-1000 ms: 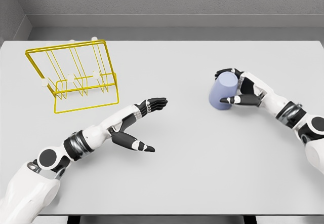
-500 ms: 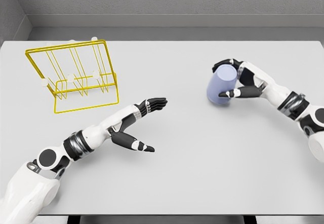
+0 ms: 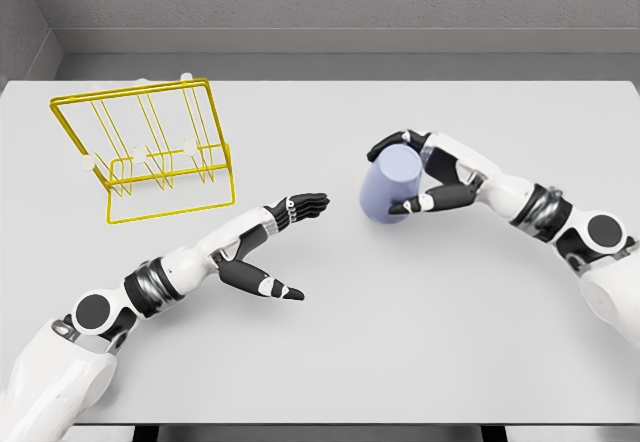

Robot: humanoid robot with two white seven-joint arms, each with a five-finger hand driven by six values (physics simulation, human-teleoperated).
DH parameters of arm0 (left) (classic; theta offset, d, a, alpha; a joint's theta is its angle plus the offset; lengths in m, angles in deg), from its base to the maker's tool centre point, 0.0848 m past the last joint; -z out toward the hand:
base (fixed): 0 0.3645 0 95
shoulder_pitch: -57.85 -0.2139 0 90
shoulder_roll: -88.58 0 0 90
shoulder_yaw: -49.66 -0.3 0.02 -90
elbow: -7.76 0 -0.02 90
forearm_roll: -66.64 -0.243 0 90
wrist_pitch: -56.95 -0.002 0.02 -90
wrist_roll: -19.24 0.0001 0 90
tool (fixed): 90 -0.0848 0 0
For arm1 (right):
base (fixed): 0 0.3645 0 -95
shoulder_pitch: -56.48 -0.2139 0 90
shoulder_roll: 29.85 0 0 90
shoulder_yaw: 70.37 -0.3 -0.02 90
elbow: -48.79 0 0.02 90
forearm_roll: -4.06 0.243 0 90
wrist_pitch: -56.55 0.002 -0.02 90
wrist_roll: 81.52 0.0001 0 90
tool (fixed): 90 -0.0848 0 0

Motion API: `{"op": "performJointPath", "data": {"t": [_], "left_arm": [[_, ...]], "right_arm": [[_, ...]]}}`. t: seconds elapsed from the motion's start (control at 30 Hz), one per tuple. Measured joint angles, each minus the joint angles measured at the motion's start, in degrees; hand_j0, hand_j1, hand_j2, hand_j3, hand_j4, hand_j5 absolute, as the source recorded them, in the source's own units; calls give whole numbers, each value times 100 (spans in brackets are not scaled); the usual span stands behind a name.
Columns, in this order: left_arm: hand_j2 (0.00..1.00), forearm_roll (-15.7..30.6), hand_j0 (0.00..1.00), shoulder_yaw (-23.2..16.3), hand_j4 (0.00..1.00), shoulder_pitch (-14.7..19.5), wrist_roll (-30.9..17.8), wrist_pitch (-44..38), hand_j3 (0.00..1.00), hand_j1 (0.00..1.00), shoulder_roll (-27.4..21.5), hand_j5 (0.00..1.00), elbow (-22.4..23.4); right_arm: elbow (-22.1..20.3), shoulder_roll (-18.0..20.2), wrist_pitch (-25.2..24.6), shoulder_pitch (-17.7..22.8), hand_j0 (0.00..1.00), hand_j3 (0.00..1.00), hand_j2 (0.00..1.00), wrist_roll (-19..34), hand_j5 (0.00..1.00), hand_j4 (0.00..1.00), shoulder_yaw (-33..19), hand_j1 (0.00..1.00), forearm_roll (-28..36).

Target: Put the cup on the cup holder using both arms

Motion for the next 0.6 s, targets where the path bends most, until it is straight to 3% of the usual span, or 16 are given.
{"op": "performJointPath", "data": {"t": [0.23,0.6], "left_arm": [[100,4,100,5,100,0,0,-1,100,100,2,100,8],[100,5,100,74,100,0,0,-1,100,100,-5,100,60]], "right_arm": [[-16,-119,-12,9,64,64,64,0,64,64,197,64,11],[330,-334,-20,0,65,65,65,-1,65,65,457,65,16]]}}
